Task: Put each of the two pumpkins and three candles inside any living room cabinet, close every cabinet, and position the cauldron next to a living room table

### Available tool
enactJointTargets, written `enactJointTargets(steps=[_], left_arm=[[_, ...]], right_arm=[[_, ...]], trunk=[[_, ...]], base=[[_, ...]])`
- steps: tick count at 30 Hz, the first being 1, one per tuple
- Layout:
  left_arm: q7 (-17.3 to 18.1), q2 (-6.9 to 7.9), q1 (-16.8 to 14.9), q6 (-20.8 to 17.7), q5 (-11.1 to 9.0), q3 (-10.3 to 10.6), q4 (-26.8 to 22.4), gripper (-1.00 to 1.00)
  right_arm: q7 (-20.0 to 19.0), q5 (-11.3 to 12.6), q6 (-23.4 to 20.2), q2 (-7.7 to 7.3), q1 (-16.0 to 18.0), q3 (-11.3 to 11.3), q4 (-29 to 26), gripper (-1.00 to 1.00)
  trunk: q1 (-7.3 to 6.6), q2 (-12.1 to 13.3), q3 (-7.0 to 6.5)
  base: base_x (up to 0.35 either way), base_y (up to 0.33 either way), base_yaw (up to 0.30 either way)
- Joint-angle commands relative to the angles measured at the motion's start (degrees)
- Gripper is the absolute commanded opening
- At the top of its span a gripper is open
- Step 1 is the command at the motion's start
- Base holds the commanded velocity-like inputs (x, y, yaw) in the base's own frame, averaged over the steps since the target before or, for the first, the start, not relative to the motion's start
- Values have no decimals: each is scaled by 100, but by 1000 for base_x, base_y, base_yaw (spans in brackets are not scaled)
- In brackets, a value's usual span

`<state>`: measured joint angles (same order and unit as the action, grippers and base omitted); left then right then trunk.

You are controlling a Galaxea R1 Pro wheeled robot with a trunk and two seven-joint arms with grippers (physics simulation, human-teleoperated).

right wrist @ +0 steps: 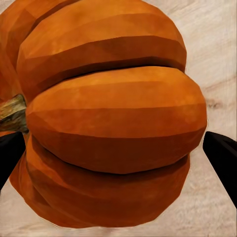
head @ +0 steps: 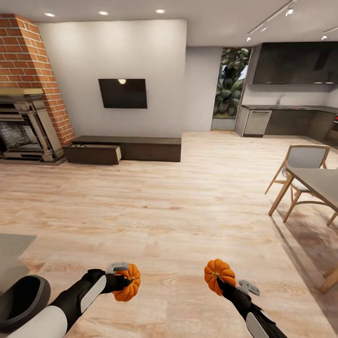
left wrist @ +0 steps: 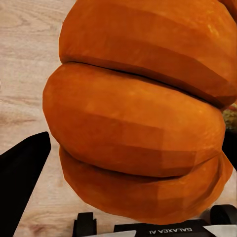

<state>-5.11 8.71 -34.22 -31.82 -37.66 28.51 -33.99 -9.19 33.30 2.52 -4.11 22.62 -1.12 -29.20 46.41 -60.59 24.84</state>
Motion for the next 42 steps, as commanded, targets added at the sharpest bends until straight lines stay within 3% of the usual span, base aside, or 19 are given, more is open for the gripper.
enactJointTargets(steps=[1,30,42], left_arm=[[-66,8,-6,-11,-58,41,-15,-100],[-69,5,-6,0,-56,42,-11,-100],[-77,0,-6,0,56,49,-11,-100]], right_arm=[[-22,62,21,-3,5,-11,2,-100],[4,62,21,-3,5,-11,8,-100],[5,62,21,-3,5,-3,8,-100]], trunk=[[3,-4,6],[3,-4,6],[3,-4,6]], base=[[283,0,0],[280,0,0],[278,0,0]])
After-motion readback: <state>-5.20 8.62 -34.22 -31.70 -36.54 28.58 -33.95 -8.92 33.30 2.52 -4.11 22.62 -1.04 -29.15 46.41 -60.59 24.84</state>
